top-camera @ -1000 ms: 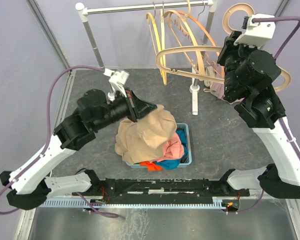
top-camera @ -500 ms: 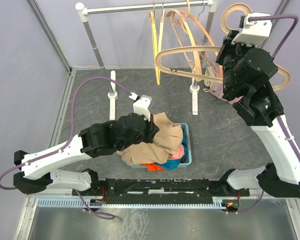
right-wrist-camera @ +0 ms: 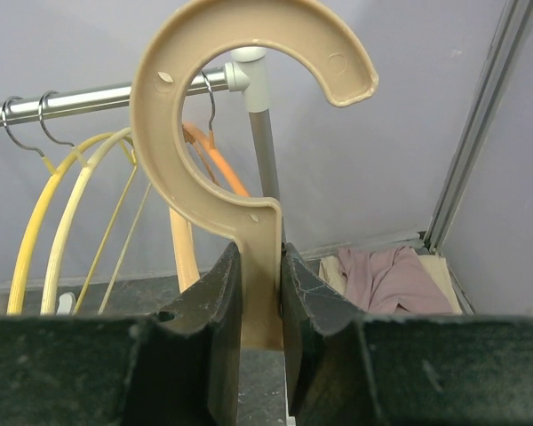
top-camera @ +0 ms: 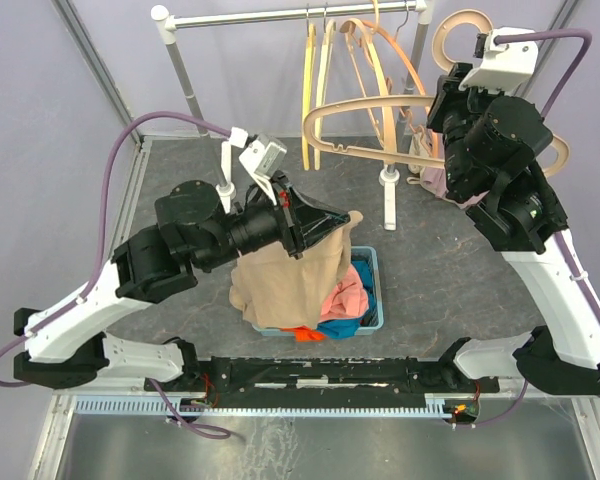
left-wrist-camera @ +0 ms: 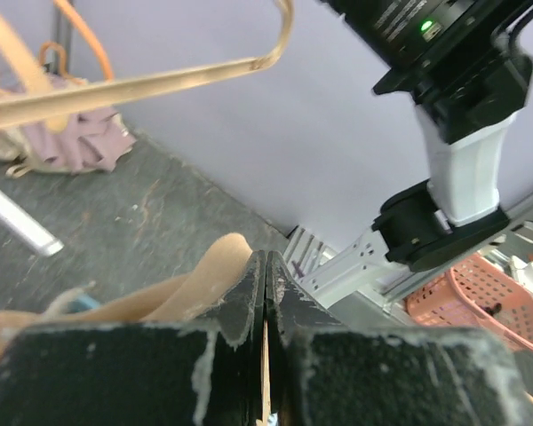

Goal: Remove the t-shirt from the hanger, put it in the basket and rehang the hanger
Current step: Place the T-shirt in the bin.

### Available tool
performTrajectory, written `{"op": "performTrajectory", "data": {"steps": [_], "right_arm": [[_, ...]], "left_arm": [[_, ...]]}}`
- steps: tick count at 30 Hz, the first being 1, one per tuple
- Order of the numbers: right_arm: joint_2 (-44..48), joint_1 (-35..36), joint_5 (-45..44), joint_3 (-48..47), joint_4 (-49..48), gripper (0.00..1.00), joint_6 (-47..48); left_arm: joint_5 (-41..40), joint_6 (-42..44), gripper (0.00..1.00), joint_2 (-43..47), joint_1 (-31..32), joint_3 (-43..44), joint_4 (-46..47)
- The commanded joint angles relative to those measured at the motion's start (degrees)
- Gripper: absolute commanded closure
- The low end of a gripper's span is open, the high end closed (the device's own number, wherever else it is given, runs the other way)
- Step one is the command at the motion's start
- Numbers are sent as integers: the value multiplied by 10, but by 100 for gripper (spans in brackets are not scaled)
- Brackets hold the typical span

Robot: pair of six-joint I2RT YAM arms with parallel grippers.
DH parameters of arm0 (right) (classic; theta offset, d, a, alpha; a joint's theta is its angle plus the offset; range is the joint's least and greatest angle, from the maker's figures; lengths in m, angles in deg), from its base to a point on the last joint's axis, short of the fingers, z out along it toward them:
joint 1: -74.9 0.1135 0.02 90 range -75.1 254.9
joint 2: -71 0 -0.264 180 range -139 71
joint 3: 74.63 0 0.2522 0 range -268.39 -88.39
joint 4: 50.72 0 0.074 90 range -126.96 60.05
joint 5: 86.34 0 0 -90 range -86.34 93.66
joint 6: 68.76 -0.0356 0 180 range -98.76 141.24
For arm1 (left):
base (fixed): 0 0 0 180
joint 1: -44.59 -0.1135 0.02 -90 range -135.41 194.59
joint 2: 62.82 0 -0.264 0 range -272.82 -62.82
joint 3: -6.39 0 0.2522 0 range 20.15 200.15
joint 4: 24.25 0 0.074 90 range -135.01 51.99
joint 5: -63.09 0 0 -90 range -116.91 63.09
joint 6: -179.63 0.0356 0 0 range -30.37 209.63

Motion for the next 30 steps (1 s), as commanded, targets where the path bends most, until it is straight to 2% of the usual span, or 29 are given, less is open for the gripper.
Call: {"op": "performTrajectory", "data": {"steps": [1,5,11,15,18,24,30], "right_arm": [[20,-2,20,-21,-6,98,-15],[30,-3,21,-20,1,98,-15],[45,-3,24,-19,14,98,-18],[49,-3,25,-19,15,98,-14],[50,-3,27,-20,16,98,-13],[53,-2,31,-17,18,98,-17],[54,-3,33,-17,18,98,-17]], "left_arm": [[143,18,97,-19,-47,27,68],[242,-44,97,-7,-145,-3,142],[336,-127,97,-20,-218,-4,228],[387,-166,97,-53,-231,24,276],[405,-171,97,-77,-236,54,273],[375,-129,97,-83,-238,81,218],[383,-142,97,-82,-245,74,231]]}}
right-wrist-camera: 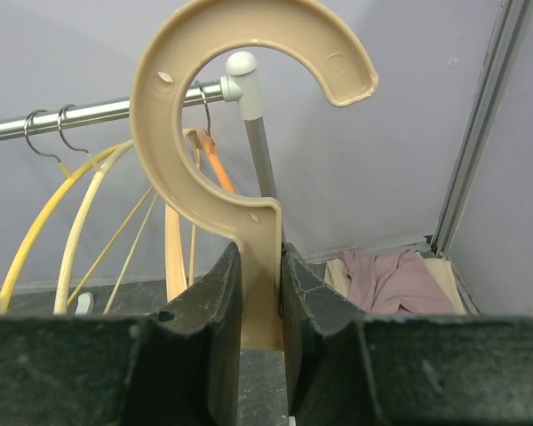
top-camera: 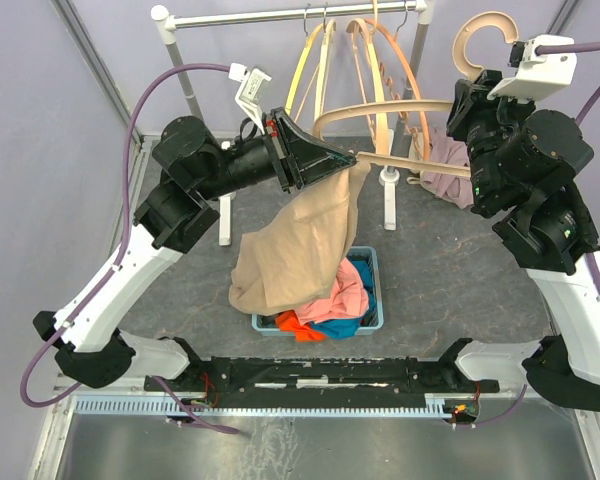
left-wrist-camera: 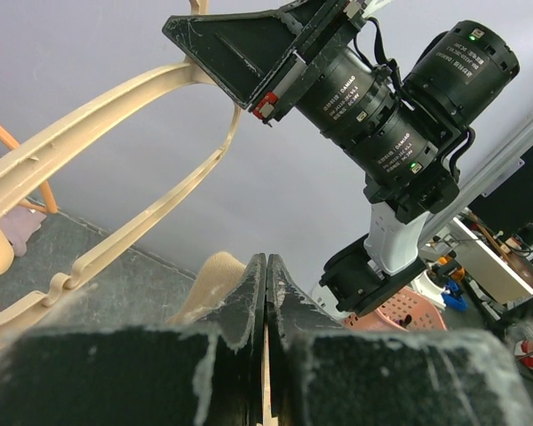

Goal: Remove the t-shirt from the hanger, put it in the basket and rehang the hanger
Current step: Place the T-shirt in the bin.

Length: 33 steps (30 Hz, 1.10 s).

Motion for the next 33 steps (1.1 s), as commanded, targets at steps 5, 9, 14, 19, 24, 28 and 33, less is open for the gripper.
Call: {"op": "performTrajectory", "data": {"steps": [5,9,14,19,24,28,33], "right_arm": [[9,-2,11,-16,-12,98,-5],[9,-2,11,-16,-12,98,-4],[8,-2,9,-14,-12,98,1],[2,-2,8,-16,-12,98,4],[-6,-2,11,-18,-12,98,2],[-10,-2,9,-21,-14,98,4],[-12,-3,9,-23,-15,98,6]], "left_arm": [[-5,4,97,18,-5,29,7],[-43,25,97,30,-4,26,-55],[-101,55,97,83,-3,-43,-138],[-181,74,97,149,9,-157,-185],[-307,100,97,166,70,-232,-234],[-395,88,97,167,119,-288,-236],[-457,71,97,173,131,-343,-243]]}}
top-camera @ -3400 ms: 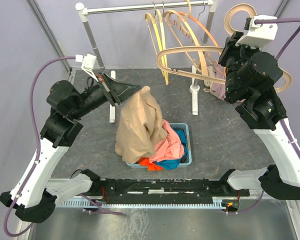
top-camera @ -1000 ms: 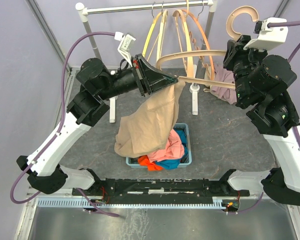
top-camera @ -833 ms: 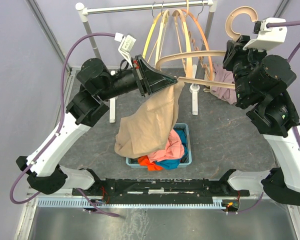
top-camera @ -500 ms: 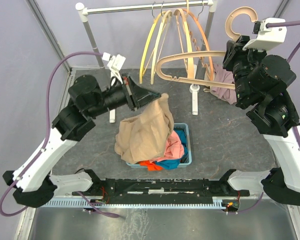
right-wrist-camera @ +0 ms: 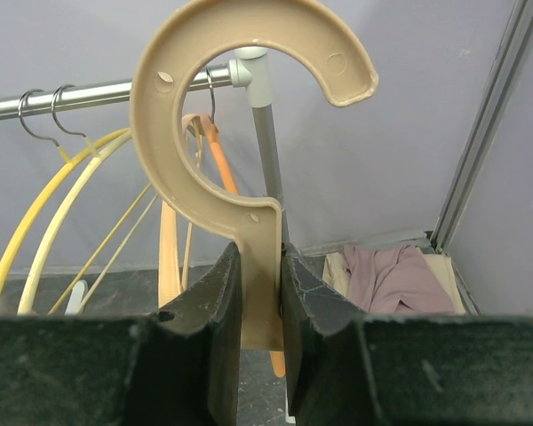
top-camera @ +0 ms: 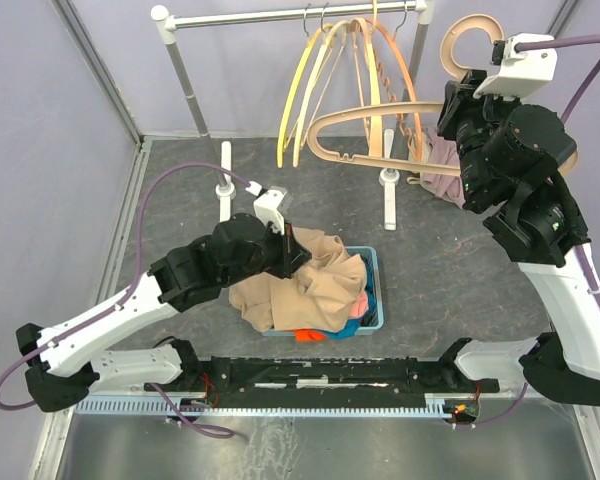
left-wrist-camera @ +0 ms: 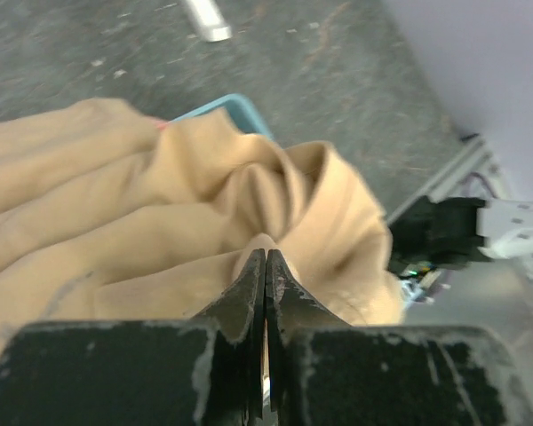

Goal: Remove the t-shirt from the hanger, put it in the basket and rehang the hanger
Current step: Place the T-shirt in the bin.

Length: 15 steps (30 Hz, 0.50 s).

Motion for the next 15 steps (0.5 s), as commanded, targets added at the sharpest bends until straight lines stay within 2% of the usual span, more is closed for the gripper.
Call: {"op": "performTrajectory", "data": {"steps": [1,8,15], "right_arm": [[2,-2,2,-22,-23,98,5],[-1,-3,4,-23,-23,98,11],[2,-3,4,-21,-25,98,15]], "left_arm": [[-102,1,97,9,8,-29,-3],[-149,-1,97,-22,50,-65,-23],[-160,-14,97,-103,103,-90,2]]}}
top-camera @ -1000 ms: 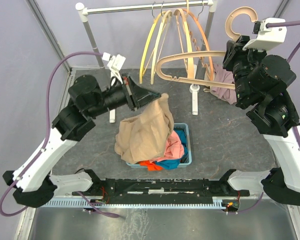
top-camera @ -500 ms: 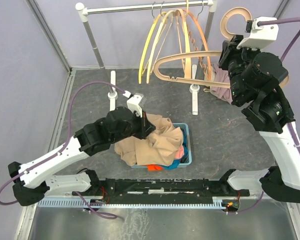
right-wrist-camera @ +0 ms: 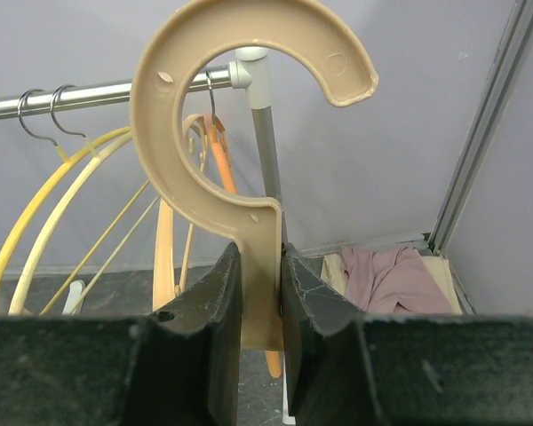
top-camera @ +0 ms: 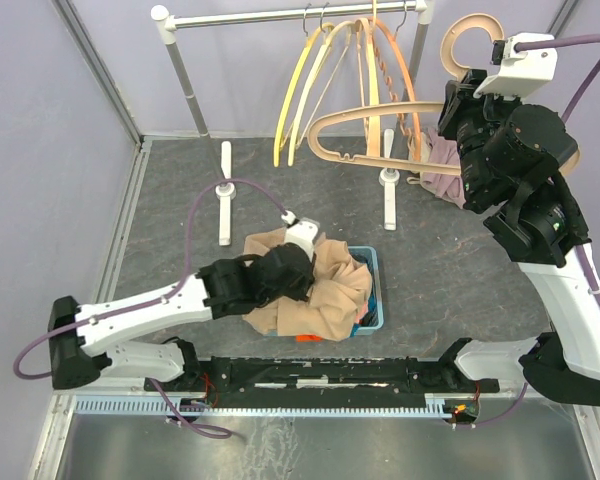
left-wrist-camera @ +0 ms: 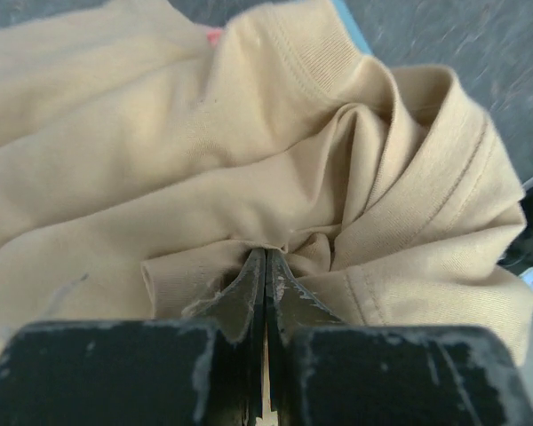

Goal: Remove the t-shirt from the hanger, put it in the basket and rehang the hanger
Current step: Place the T-shirt in the bin.

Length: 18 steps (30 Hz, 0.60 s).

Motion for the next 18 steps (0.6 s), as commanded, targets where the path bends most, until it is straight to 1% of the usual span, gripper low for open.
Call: {"op": "performTrajectory", "data": {"steps": [1,7,13,15,18], "right_arm": [[4,-2,3,-19,-24,98,8],[5,-2,9,-19,-22,97,7],[7,-2,17,-16,-20,97,0],[6,-3,20,-16,-19,97,-1],[6,-3,25,-18,-18,97,0]], "left_arm": [[-15,-19,97,-44,26,-24,30],[2,-38,97,-71,30,-37,42],[52,-43,96,-104,32,-26,27],[43,-47,91,-104,33,-11,14],[7,-55,71,-92,33,31,-25]]}}
